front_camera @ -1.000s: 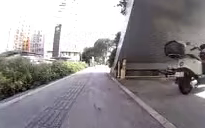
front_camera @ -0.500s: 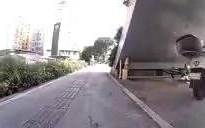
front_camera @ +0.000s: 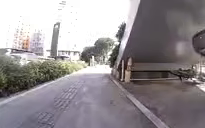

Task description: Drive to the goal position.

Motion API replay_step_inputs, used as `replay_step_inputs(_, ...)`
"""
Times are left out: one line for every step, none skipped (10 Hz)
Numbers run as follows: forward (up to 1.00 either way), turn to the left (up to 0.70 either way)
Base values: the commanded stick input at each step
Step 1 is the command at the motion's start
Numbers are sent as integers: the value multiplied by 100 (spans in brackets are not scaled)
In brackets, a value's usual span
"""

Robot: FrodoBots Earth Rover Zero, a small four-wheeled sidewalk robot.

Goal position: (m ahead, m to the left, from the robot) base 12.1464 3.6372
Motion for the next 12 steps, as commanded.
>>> replay_step_inputs(70,0)
replay_step_inputs(70,0)
replay_step_inputs(70,0)
replay_step_inputs(70,0)
replay_step_inputs(70,0)
replay_step_inputs(70,0)
replay_step_inputs(66,0)
replay_step_inputs(45,0)
replay_step_inputs(45,0)
replay_step_inputs(45,0)
replay_step_inputs(45,0)
replay_step_inputs(45,0)
